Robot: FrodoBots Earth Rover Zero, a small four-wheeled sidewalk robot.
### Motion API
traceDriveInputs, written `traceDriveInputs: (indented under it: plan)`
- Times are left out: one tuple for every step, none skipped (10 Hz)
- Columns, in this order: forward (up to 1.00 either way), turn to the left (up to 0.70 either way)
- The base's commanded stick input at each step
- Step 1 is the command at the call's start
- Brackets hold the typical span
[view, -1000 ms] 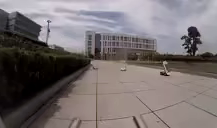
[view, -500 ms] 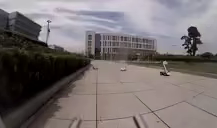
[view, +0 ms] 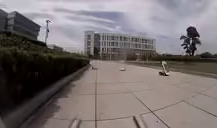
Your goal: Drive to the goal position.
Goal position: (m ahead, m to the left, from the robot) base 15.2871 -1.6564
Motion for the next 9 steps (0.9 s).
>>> traceDriveInputs:
  plan:
    - [0.0,-0.16]
    - [0.0,-0.41]
    - [0.0,-0.03]
    - [0.0,-0.45]
    - [0.0,-0.45]
    - [0.0,-0.45]
    - [0.0,-0.45]
    - [0.0,-0.45]
    - [0.0,-0.45]
